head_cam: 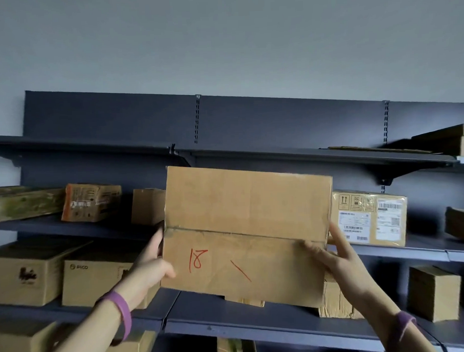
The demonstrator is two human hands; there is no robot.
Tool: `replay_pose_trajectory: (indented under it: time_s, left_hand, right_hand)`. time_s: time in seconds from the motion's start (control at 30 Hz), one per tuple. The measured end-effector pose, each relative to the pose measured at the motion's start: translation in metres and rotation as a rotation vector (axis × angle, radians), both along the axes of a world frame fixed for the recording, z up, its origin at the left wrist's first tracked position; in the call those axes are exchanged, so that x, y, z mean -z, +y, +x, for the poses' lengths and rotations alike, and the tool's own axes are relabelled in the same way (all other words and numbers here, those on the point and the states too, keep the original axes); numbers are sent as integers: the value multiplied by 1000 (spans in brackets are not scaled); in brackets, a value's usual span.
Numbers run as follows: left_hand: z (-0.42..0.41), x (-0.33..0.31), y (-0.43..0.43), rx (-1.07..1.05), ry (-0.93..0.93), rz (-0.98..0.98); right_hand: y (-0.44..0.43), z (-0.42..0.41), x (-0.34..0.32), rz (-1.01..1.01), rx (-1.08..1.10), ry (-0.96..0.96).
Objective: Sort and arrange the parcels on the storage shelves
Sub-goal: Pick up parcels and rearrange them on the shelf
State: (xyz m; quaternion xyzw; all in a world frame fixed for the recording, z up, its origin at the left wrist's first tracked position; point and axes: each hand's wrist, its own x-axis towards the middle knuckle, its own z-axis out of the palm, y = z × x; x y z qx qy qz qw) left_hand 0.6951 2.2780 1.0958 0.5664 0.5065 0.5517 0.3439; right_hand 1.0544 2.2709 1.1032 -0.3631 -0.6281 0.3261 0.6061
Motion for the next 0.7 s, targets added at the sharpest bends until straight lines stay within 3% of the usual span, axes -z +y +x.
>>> replay_pose_trajectory:
  time_s: [0.17, 0.33, 0.57, 0.7]
  left_hand:
    - [-9, 3, -7, -3, -104, 64]
    - [-17, -5, -23, 151, -144, 59]
    - [-18, -17, -31, 153, -126, -70]
    - [-19, -9, -33, 181, -282, -40]
  right_hand:
    - [-3, -8, 12, 63, -8, 61]
    - [4, -10, 34, 101, 29, 101]
    - [1, -15, 44, 161, 153, -30]
    - [-13, -21, 41, 162, 182, -131]
